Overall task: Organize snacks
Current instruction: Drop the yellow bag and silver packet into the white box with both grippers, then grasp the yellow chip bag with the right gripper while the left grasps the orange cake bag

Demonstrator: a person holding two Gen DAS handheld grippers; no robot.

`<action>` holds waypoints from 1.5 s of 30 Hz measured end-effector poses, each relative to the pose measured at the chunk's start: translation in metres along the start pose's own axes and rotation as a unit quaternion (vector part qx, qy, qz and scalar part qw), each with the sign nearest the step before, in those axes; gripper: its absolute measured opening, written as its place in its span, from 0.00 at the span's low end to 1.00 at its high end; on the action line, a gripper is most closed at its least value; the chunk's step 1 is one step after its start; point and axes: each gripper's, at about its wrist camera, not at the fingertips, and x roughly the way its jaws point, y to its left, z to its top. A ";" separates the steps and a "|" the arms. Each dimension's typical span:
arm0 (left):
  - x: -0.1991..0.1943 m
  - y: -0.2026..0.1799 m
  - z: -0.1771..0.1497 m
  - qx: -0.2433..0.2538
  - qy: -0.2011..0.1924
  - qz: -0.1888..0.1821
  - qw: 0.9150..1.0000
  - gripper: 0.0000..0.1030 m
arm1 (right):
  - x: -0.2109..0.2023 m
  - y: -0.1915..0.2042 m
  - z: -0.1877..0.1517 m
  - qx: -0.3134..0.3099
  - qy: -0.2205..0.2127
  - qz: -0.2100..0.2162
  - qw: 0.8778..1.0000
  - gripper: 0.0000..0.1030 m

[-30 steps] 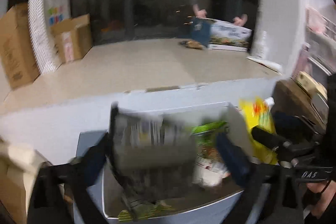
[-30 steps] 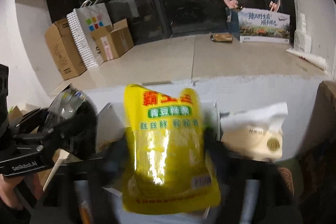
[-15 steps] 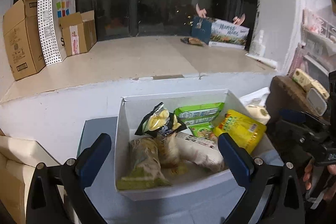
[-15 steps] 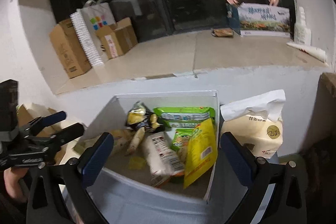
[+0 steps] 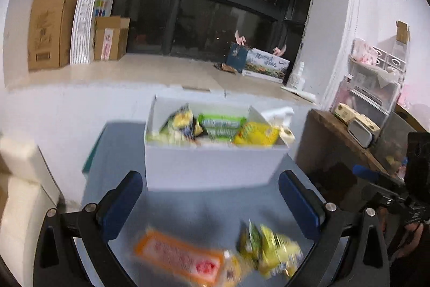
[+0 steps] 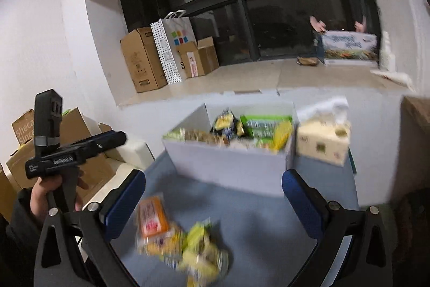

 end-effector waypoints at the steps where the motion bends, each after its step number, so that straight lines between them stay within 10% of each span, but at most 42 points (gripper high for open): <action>1: -0.004 -0.001 -0.009 0.002 0.005 0.000 1.000 1.00 | -0.005 0.000 -0.011 0.004 0.001 -0.007 1.000 1.00; 15: -0.026 -0.019 -0.066 0.039 0.041 -0.007 0.998 1.00 | -0.030 -0.004 -0.094 0.021 0.057 -0.034 0.998 1.00; 35: -0.019 -0.006 -0.083 0.057 0.084 0.003 0.995 1.00 | 0.126 0.027 -0.103 -0.107 0.241 0.016 0.965 1.00; 40: -0.012 0.002 -0.088 0.037 0.099 0.003 0.994 1.00 | 0.125 0.021 -0.106 -0.086 0.233 0.025 0.968 0.76; 45: 0.002 0.016 -0.096 0.000 0.132 0.011 0.991 1.00 | 0.101 0.025 -0.106 -0.092 0.214 0.020 0.972 0.74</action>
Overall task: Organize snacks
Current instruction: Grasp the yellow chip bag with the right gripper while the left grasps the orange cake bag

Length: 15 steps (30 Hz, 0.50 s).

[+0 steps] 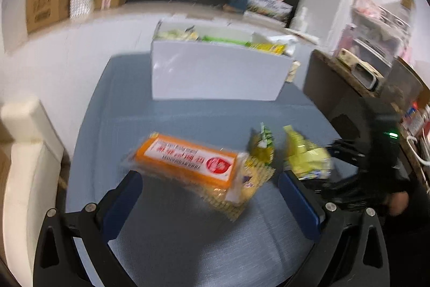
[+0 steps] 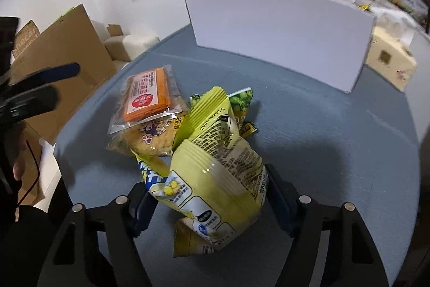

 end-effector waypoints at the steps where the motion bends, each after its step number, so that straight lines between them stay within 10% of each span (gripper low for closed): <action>1: 0.005 0.006 0.000 -0.024 0.009 0.000 1.000 1.00 | -0.008 -0.002 -0.003 0.007 -0.009 -0.004 1.000 0.74; 8: 0.043 0.023 0.020 -0.182 0.056 0.078 0.979 1.00 | -0.055 -0.004 -0.021 0.025 -0.057 -0.041 0.997 0.74; 15: 0.081 0.014 0.042 -0.287 0.082 0.232 0.926 1.00 | -0.070 0.005 -0.032 0.019 -0.077 -0.046 0.996 0.74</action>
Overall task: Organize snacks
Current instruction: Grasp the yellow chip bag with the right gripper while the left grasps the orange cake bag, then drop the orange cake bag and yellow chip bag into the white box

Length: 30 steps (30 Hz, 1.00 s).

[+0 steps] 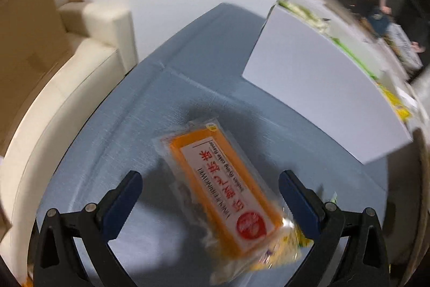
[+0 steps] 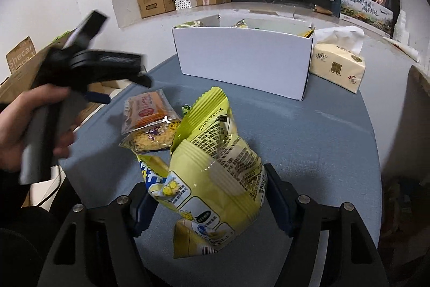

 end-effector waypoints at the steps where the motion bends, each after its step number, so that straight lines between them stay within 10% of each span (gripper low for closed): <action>1: 0.005 -0.005 0.000 0.000 0.005 0.013 1.000 1.00 | 0.002 0.002 0.001 -0.001 -0.002 0.003 1.000 0.74; 10: 0.041 -0.032 -0.021 0.071 0.015 0.050 0.996 0.94 | -0.006 -0.004 -0.005 0.006 -0.022 0.008 1.000 0.74; 14: 0.029 -0.034 -0.029 0.146 -0.015 -0.027 0.989 0.70 | -0.007 -0.008 -0.007 0.013 -0.025 0.008 1.000 0.74; 21: -0.019 -0.019 -0.040 0.232 -0.059 -0.159 0.958 0.67 | -0.007 -0.006 -0.004 0.013 -0.027 0.009 1.000 0.74; 30: -0.096 -0.042 0.008 0.278 -0.148 -0.234 0.920 0.67 | -0.010 -0.027 0.048 0.039 -0.067 -0.003 0.997 0.74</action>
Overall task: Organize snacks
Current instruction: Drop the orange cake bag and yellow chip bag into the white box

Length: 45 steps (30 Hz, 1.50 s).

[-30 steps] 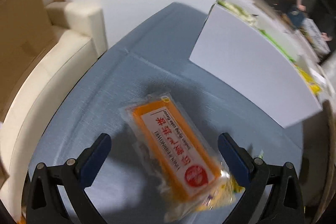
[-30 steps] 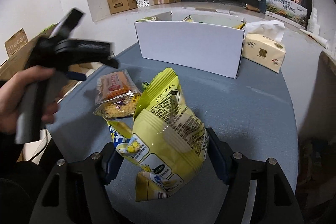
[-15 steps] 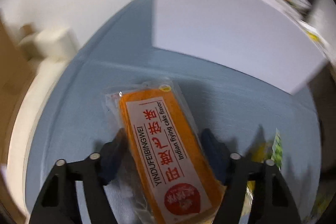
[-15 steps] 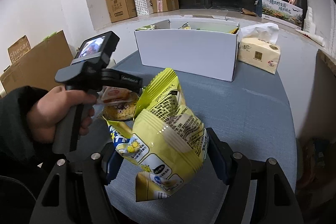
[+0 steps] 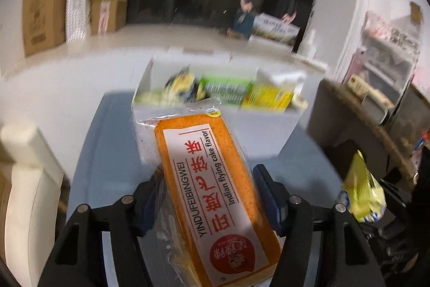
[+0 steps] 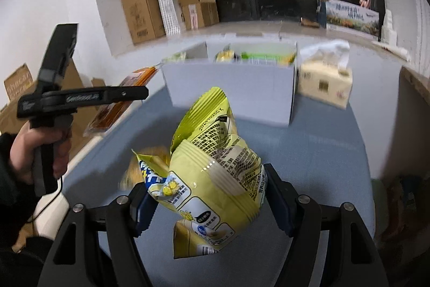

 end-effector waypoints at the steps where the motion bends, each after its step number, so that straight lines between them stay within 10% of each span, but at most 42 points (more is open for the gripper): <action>1: 0.001 0.001 0.012 0.005 -0.008 0.000 1.000 0.67 | 0.001 -0.003 0.012 0.003 -0.007 0.002 1.000 0.74; 17: 0.105 0.031 0.157 0.042 -0.025 0.000 0.999 0.67 | 0.121 -0.074 0.192 0.100 -0.004 0.008 0.995 0.72; 21: 0.130 0.039 0.166 0.059 -0.009 0.024 0.998 0.75 | 0.151 -0.079 0.203 0.099 0.015 -0.005 0.995 0.73; 25: 0.137 0.059 0.166 0.023 -0.001 0.032 0.999 1.00 | 0.170 -0.086 0.204 0.112 0.030 -0.003 0.993 1.00; 31: 0.132 0.064 0.158 0.016 0.008 0.040 0.999 1.00 | 0.175 -0.095 0.199 0.148 0.053 0.002 0.988 1.00; 45: 0.033 0.021 0.117 0.058 -0.041 -0.017 0.997 1.00 | 0.067 -0.045 0.192 0.092 -0.066 0.042 0.993 1.00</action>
